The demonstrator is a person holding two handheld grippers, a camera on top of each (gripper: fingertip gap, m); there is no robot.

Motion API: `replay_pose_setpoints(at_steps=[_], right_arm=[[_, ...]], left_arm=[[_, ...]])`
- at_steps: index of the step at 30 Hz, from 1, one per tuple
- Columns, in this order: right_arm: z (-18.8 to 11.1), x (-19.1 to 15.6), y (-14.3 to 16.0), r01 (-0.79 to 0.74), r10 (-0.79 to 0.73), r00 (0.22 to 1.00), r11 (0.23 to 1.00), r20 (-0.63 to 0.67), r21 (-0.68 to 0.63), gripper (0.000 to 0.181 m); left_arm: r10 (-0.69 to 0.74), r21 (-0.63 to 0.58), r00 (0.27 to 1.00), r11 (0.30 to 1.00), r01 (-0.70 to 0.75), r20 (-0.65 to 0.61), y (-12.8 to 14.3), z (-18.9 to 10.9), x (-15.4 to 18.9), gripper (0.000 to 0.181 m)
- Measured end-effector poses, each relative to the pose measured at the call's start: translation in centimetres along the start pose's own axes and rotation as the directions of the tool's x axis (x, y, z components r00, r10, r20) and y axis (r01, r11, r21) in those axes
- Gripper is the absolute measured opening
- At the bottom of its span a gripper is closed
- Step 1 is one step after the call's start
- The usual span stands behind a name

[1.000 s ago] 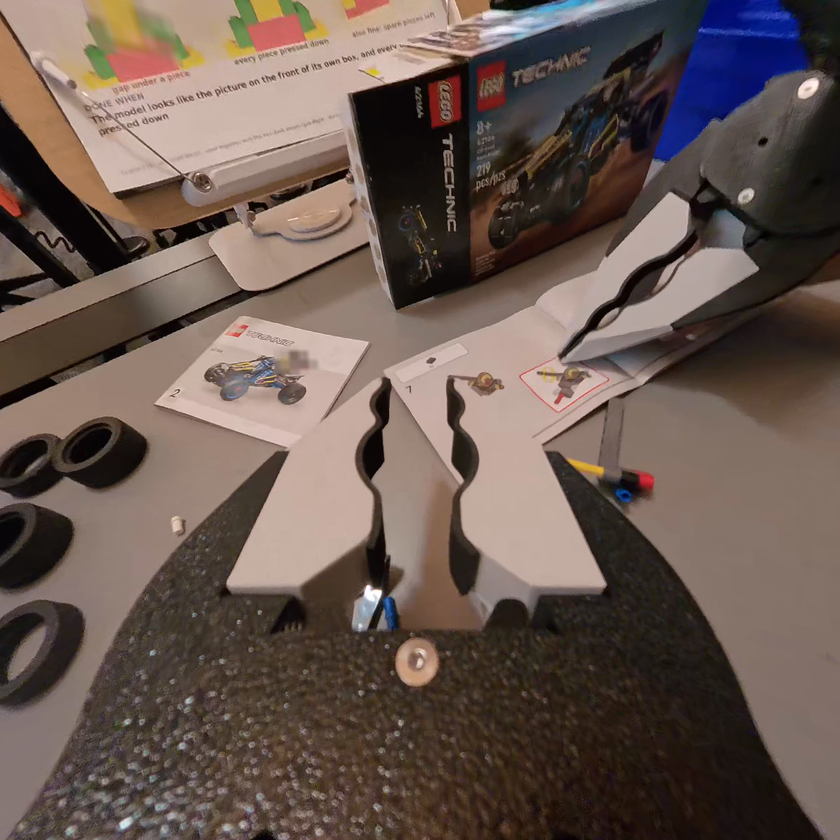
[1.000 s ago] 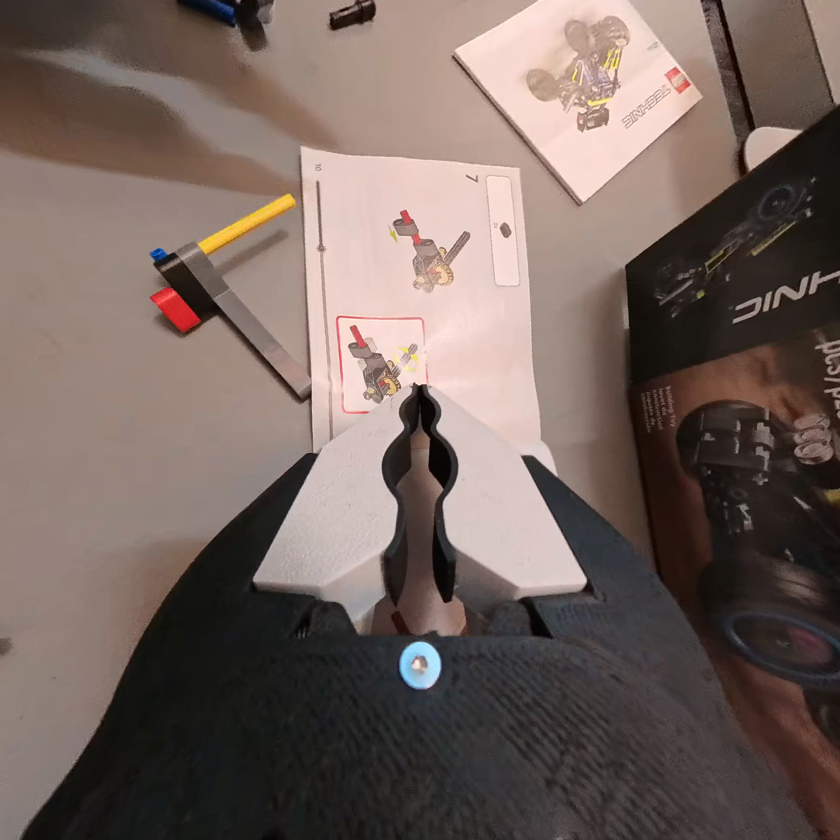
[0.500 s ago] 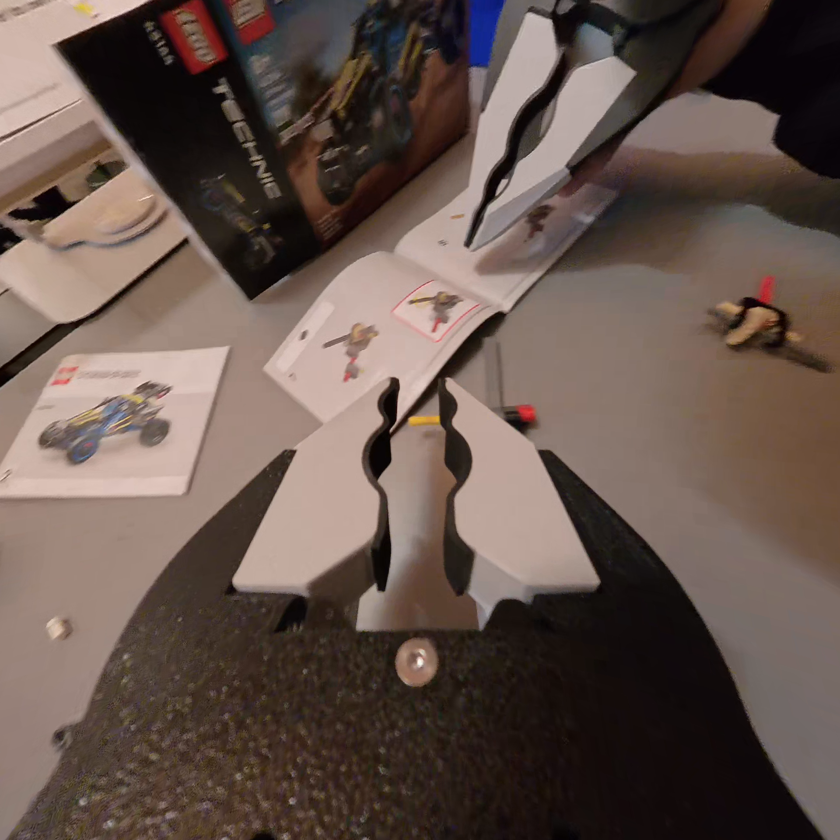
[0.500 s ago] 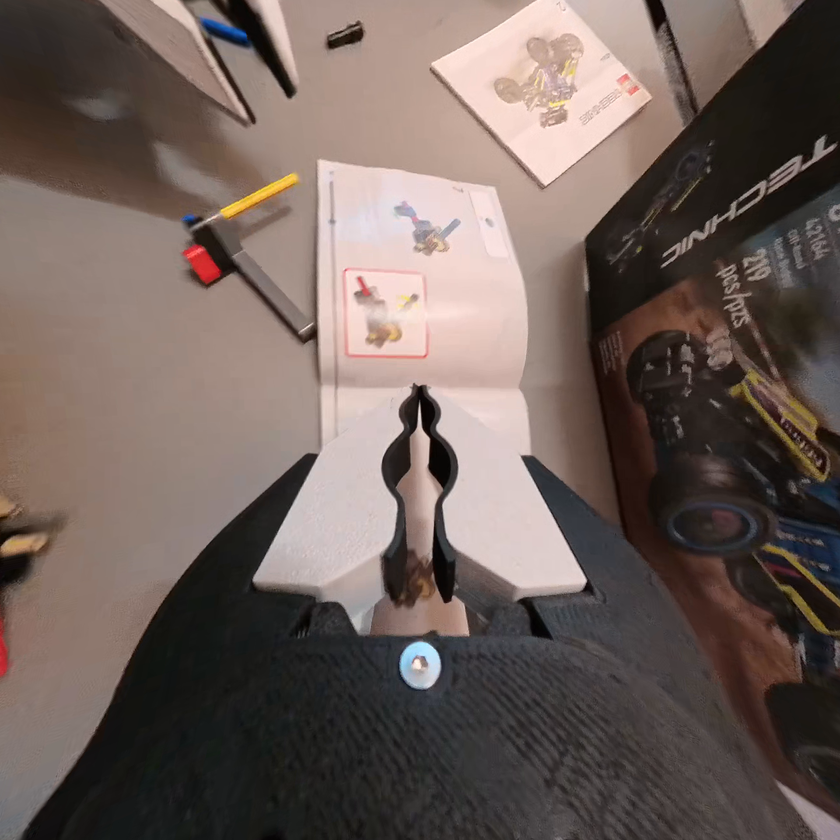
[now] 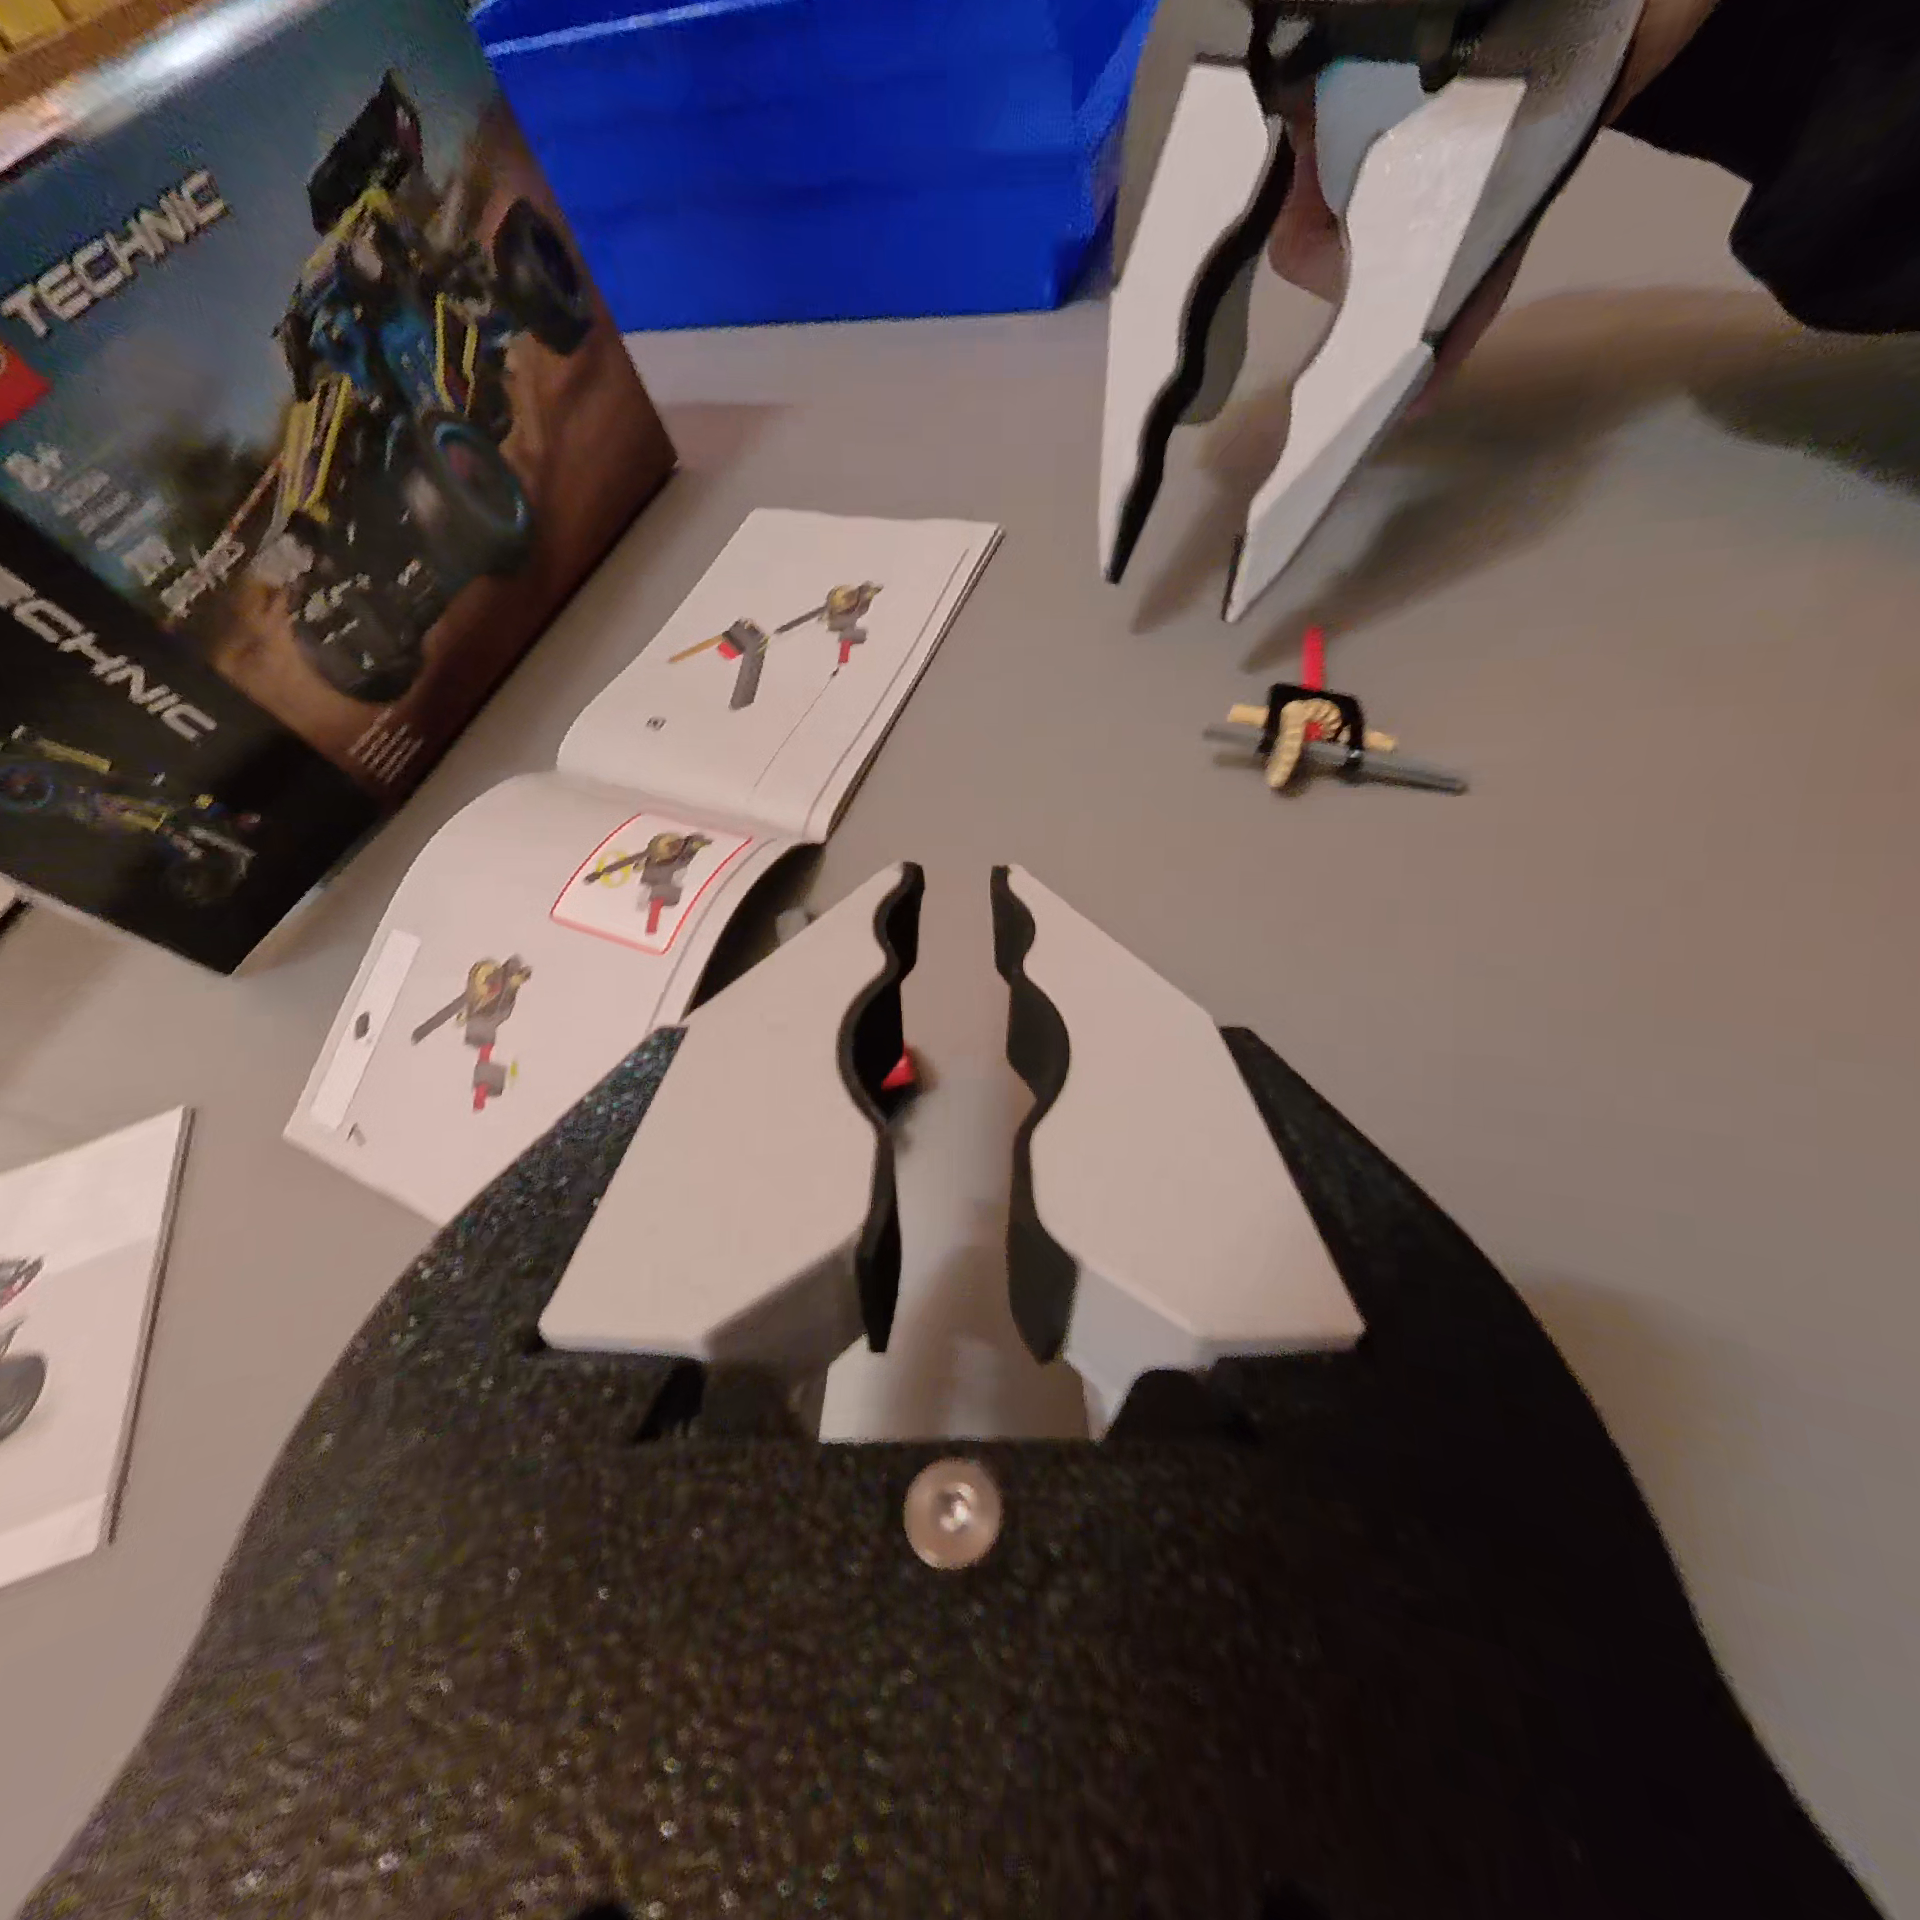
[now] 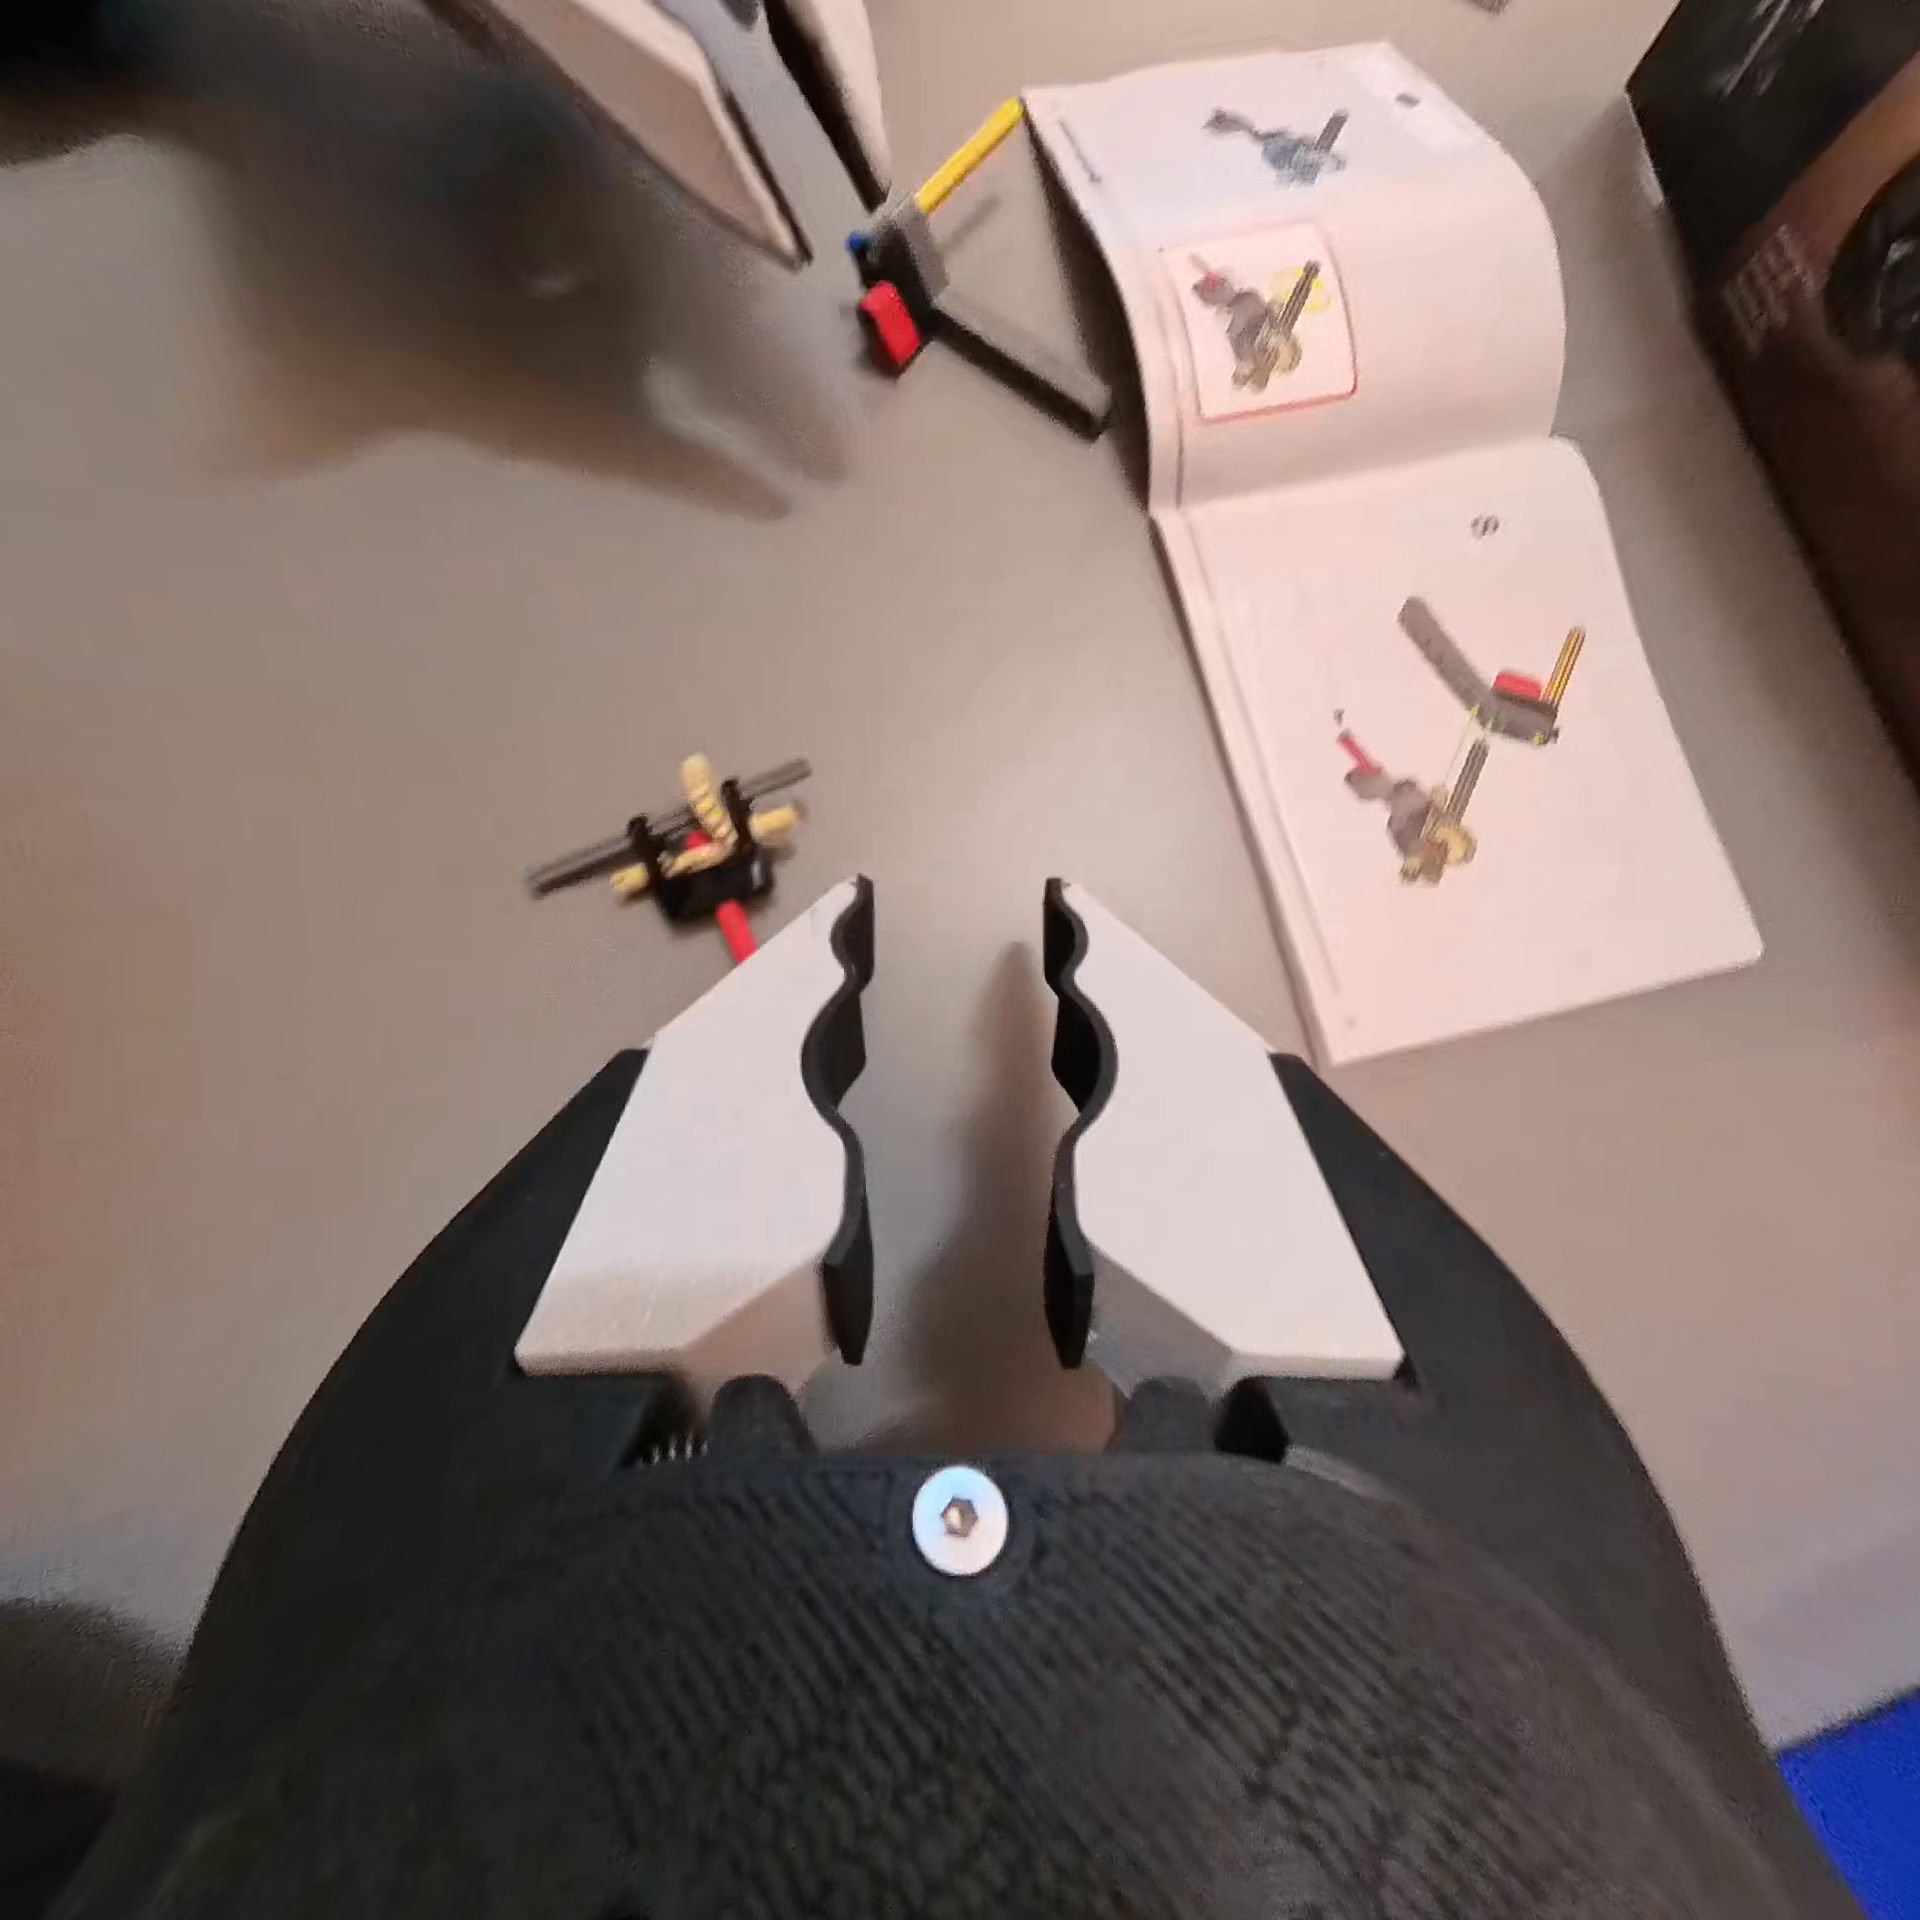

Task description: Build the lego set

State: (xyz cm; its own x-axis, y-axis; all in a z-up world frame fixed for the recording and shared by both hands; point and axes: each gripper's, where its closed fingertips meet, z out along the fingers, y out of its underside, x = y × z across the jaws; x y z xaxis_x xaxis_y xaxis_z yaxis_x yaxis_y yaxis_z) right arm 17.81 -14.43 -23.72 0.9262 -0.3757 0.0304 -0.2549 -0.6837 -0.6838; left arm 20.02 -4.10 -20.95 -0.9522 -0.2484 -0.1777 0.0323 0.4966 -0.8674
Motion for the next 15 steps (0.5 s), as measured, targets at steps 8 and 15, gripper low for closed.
replay_pose_setpoints(at_steps=[8, 15], right_arm=[[0.5, -3.5, 1.5, 0.002, -0.003, 1.0, 0.999, 0.013, 0.033, 0.03], [1.4, -5.0, 1.0, 0.013, -0.014, 1.0, 1.0, 0.027, 0.027, 0.009]], left_arm=[[-0.001, -0.021, 0.995, 1.0, -0.001, -0.098, -0.4, 0.1, 5.2, 0.011], [0.007, -0.132, 0.996, 0.991, -0.019, -0.09, 1.7, 0.0, 8.8, 0.013]])
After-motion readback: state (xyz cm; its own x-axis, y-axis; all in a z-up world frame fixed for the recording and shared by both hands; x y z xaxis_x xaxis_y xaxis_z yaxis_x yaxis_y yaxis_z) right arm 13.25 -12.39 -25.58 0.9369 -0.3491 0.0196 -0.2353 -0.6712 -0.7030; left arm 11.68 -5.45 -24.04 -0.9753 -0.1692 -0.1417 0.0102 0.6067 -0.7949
